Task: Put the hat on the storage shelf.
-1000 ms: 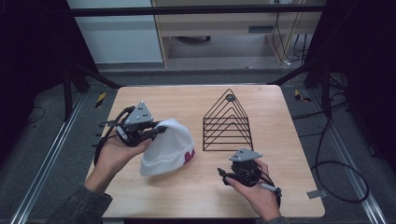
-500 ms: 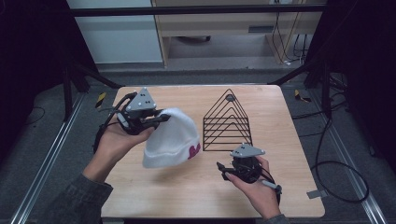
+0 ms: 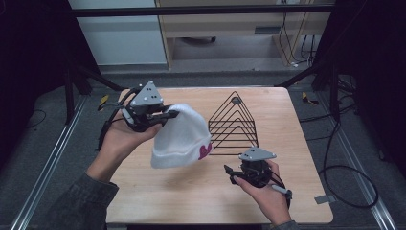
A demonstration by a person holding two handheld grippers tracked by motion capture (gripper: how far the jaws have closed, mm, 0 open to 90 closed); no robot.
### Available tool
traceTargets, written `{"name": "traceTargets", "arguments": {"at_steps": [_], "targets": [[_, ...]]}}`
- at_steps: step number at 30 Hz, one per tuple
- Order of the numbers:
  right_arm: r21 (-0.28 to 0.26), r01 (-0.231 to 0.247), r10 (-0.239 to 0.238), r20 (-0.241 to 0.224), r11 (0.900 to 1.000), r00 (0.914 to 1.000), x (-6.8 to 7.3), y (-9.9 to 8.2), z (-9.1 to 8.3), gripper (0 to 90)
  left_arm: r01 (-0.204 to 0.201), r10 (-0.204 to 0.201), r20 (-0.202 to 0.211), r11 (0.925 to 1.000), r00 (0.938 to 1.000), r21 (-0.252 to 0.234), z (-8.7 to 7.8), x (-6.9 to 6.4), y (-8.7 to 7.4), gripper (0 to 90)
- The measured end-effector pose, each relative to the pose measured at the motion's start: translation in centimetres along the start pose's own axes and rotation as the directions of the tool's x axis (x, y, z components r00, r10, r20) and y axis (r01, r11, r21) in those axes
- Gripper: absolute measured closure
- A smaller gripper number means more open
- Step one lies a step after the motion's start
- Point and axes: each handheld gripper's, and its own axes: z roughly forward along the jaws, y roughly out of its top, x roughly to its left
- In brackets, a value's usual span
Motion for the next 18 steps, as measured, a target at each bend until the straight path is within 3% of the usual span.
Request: {"name": "traceTargets", "arguments": {"at_steps": [18], "targets": [[-0.027,0.019,-0.018,0.004,0.9995,0.9998,0.1,1.4,-0.7,34.3,0.004,-0.004,-0.009,0.9996,1.0,-0.027,-0.3,0.3,1.7,81.7]]}}
